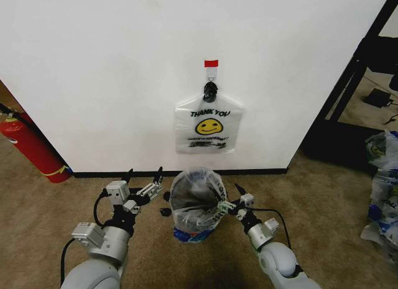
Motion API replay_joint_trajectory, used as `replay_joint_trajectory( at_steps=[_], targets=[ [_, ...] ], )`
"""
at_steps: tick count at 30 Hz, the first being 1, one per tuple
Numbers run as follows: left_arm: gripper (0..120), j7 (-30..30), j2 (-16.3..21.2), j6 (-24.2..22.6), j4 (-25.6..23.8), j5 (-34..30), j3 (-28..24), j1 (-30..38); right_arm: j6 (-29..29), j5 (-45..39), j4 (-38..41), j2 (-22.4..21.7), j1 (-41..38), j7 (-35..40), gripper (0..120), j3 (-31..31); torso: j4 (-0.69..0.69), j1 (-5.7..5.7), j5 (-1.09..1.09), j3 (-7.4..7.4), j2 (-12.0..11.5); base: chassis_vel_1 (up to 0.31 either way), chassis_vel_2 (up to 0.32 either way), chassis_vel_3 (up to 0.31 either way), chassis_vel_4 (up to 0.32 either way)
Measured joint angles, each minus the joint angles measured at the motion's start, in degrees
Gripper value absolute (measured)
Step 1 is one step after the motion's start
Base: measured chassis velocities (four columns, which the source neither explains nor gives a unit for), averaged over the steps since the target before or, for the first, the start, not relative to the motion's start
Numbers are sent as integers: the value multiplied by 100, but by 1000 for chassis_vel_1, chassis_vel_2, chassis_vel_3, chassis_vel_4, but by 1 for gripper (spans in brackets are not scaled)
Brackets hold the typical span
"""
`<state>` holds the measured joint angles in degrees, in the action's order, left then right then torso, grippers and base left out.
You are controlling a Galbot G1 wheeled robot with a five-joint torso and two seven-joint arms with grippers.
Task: Pick up the garbage bag from the wall and place it over the trash bin.
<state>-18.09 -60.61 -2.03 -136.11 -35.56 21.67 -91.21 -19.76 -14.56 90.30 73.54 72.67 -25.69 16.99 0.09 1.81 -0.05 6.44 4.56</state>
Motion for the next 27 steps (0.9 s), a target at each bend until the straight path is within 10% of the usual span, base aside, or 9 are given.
replay_joint_trajectory(
  at_steps=[12, 27],
  targets=[
    [100, 0, -32, -2, 20, 87, 9, -60, -443, -1372, 19, 179, -57, -1664, 100, 237, -1, 0, 0, 0, 0, 0, 0, 0, 0],
    [100, 36, -88, 61, 80, 305, -174, -144, 978, -4212, 991, -140, 655, 192, 100, 411, 1, 0, 0, 0, 0, 0, 0, 0, 0]
  ],
)
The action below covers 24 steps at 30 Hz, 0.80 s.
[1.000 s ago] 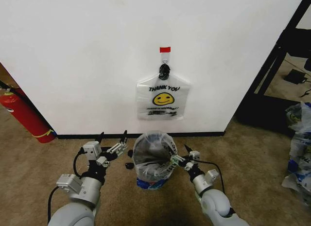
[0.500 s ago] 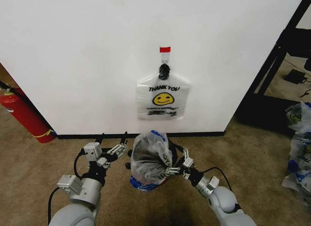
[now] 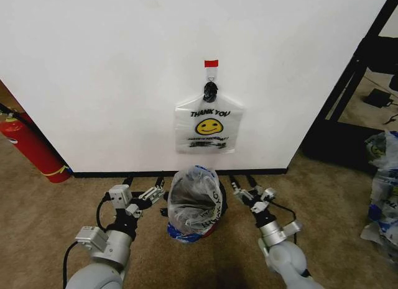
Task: Pick up the garbage bag from the wall and place it over the trash bin.
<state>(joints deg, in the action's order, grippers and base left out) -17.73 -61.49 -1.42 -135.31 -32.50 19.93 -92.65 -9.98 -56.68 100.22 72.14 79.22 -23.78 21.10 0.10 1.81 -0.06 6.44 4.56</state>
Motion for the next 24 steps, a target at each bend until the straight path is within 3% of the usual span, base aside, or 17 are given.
replay_joint_trajectory(
  at_steps=[6, 14, 17, 24],
  targets=[
    [100, 10, -8, 30, 59, 94, -92, 44, 329, -194, 393, -225, 202, 79, 100, -274, -1, 0, 1, 0, 0, 0, 0, 0, 0],
    [100, 10, -26, 22, 135, 126, -198, 109, 706, -957, 440, -364, -58, 787, 96, -602, -2, 0, 1, 0, 0, 0, 0, 0, 0],
    [100, 9, -1, 10, 174, 125, -210, 165, 824, -1138, 251, -375, -149, 810, 82, -691, -1, 0, 1, 0, 0, 0, 0, 0, 0],
    [100, 6, 3, -2, 224, 113, -233, 219, 943, -1261, 34, -324, -287, 773, 70, -810, -1, 0, 1, 0, 0, 0, 0, 0, 0]
  ],
)
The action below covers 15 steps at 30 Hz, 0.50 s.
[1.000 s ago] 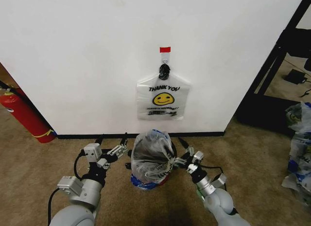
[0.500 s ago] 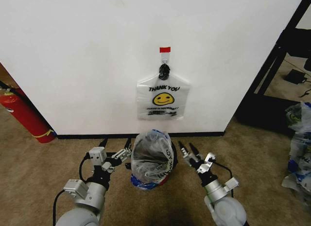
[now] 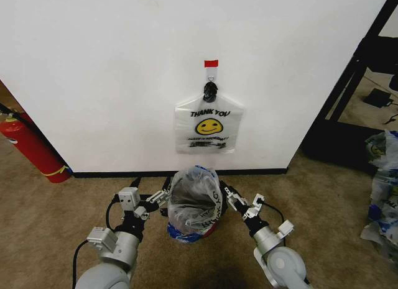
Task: Pick up the garbage bag from the wall and place it over the trash bin.
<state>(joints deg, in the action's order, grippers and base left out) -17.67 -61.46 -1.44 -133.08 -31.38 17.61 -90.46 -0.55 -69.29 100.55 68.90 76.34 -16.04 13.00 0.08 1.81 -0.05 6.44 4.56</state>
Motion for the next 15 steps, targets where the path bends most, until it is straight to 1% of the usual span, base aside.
replay_joint_trajectory(
  at_steps=[1, 5, 6, 7, 9, 11, 13, 14, 15],
  targets=[
    [100, -1, 8, -2, 6, -4, -1, 3, 24, -11, -46, 17, -35, 0, 65, -34, 0, 0, 0, 0, 0, 0, 0, 0, 0],
    [100, -3, 58, -3, 18, -14, 2, 14, 74, -14, -153, 37, -83, -17, 54, -114, 0, 0, 0, 0, 0, 0, 0, 0, 0],
    [100, -4, 66, -6, 18, -19, 5, 28, 106, -14, -193, 42, -87, -33, 48, -129, 0, 0, 0, 0, 0, 0, 0, 0, 0],
    [100, -4, 66, -6, 18, -19, 5, 28, 106, -14, -193, 42, -87, -33, 48, -129, 0, 0, 0, 0, 0, 0, 0, 0, 0],
    [100, -8, 57, -14, 18, -21, 5, 47, 123, -22, -219, 55, -88, -34, 43, -137, 0, 0, 0, 0, 0, 0, 0, 0, 0],
    [100, -13, 34, -21, 18, -23, -2, 69, 144, -25, -251, 64, -88, -38, 33, -142, 0, 0, 0, 0, 0, 0, 0, 0, 0],
    [100, -16, 21, -24, 19, -23, -7, 78, 155, -25, -261, 65, -80, -48, 26, -146, 0, 0, 0, 0, 0, 0, 0, 0, 0],
    [100, -16, 21, -24, 19, -23, -7, 78, 155, -25, -261, 65, -80, -48, 26, -146, 0, 0, 0, 0, 0, 0, 0, 0, 0],
    [100, -19, 17, -25, 19, -23, -9, 78, 157, -25, -263, 69, -75, -57, 22, -148, 1, 0, 0, 0, 0, 0, 0, 0, 0]
  ],
)
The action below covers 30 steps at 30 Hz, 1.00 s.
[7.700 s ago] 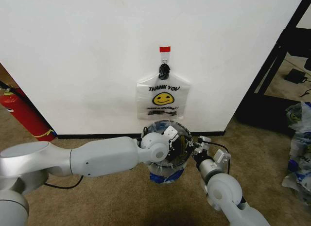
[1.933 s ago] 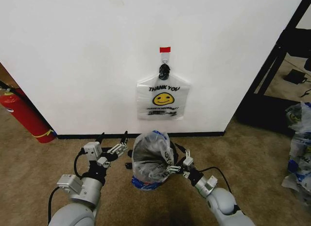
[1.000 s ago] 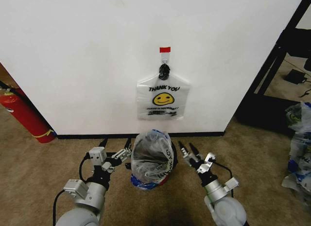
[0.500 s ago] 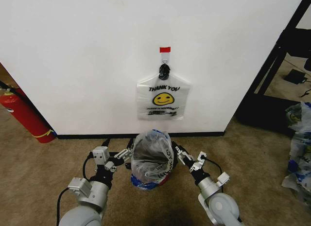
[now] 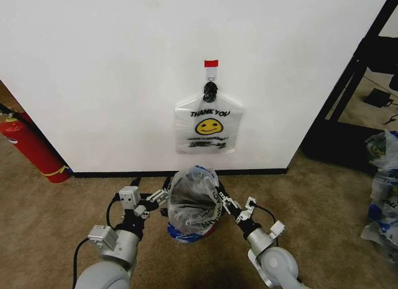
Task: Pick up the garbage bag from the wall and place it over the trash bin.
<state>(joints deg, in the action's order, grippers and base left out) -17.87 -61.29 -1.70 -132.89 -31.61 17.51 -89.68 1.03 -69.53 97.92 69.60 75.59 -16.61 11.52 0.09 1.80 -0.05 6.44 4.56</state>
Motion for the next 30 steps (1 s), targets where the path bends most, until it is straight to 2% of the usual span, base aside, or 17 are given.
replay_joint_trajectory(
  at_steps=[6, 17, 22, 30],
  targets=[
    [100, -16, -29, -2, 0, 0, 5, -1, 0, 41, 5, 29, 31, -2, 0, -31, 0, 0, 0, 0, 0, 0, 0, 0, 0],
    [100, -24, -41, -1, -23, 44, -42, -84, -160, 53, 317, 42, 235, 126, 0, 148, 0, 0, 0, 0, 0, 0, 0, 0, 0],
    [100, -88, 87, -120, 29, 46, -255, 37, -260, 86, 441, -139, 499, 259, 0, 388, 0, 0, 0, 0, 0, 0, 0, 0, 0],
    [100, -127, 229, -236, 173, 68, -478, 259, -301, 251, 410, -121, 587, 632, 0, 526, 0, 0, 0, 0, 0, 0, 0, 0, 0]
  ],
)
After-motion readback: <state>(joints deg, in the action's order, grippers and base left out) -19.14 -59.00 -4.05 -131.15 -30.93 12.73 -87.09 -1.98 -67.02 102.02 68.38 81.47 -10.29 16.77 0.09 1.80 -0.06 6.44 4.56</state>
